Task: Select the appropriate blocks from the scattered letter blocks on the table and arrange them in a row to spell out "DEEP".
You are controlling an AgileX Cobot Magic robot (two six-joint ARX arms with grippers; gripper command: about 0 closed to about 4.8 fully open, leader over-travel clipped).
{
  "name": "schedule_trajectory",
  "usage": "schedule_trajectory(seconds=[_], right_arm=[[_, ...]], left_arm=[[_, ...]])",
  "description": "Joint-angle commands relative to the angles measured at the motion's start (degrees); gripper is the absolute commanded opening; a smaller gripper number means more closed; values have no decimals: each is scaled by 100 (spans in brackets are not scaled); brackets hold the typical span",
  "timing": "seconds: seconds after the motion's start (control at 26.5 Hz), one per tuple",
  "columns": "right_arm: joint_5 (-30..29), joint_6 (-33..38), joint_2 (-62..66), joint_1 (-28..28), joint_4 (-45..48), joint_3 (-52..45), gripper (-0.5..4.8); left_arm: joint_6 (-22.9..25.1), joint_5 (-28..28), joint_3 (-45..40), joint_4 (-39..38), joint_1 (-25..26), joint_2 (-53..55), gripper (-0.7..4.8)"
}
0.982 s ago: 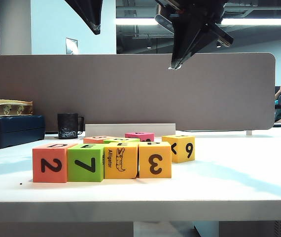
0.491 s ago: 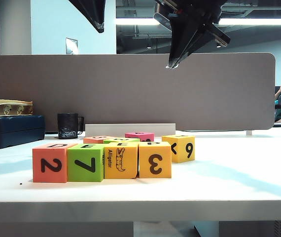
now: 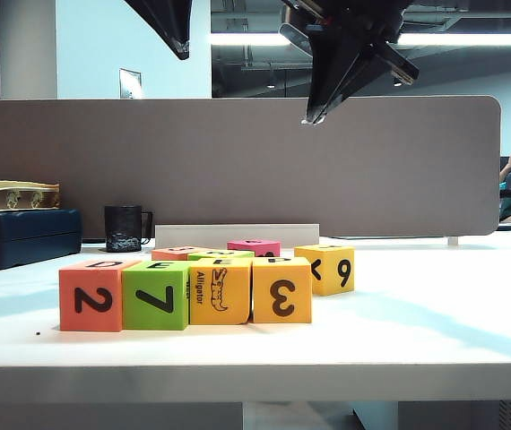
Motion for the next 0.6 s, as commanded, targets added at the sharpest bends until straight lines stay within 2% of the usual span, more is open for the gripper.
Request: schedule_trajectory(seconds=[0.04, 0.6], right_arm=[[-2, -15, -26, 7, 68, 31, -5], [15, -15, -26, 7, 350, 31, -5]], left_arm=[[2, 7, 17, 37, -9, -31, -6], [2, 4, 17, 37, -9, -31, -6]])
